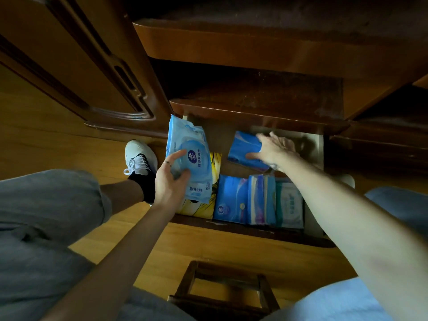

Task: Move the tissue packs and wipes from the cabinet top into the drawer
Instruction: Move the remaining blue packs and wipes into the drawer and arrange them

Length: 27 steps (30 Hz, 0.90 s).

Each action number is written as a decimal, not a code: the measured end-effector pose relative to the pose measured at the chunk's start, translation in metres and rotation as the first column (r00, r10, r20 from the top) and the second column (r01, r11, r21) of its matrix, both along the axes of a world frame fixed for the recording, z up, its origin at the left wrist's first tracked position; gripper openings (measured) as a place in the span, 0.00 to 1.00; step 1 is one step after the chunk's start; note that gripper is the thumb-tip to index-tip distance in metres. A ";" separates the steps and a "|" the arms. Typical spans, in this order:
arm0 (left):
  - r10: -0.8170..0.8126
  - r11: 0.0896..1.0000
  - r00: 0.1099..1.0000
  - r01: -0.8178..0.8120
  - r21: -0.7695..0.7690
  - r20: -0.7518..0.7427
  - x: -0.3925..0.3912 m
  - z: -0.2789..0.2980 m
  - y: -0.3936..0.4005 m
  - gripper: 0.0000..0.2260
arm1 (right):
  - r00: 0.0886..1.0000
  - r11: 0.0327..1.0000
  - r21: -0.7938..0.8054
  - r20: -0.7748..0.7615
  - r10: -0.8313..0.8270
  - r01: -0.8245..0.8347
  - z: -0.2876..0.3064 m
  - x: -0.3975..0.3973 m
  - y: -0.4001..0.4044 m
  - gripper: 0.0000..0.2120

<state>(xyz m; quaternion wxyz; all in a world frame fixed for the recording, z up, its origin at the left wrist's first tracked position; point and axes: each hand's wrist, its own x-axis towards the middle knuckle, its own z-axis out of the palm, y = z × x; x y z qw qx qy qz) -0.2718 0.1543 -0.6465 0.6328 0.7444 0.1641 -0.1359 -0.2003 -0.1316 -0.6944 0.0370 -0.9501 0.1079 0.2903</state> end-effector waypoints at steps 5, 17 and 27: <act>-0.008 1.000 1.000 0.008 0.007 -0.010 0.002 0.000 -0.002 0.20 | 0.979 0.990 0.015 -0.149 0.140 -0.140 -0.004 -0.015 0.008 0.51; -0.020 1.000 1.000 0.020 0.010 0.015 0.000 0.001 0.003 0.20 | 0.982 0.983 0.046 -0.046 0.181 -0.179 -0.015 -0.022 0.018 0.50; -0.029 0.999 0.999 0.028 0.021 0.038 0.003 0.005 -0.002 0.20 | 0.999 0.964 0.265 -0.028 -0.018 0.025 -0.019 -0.022 0.011 0.52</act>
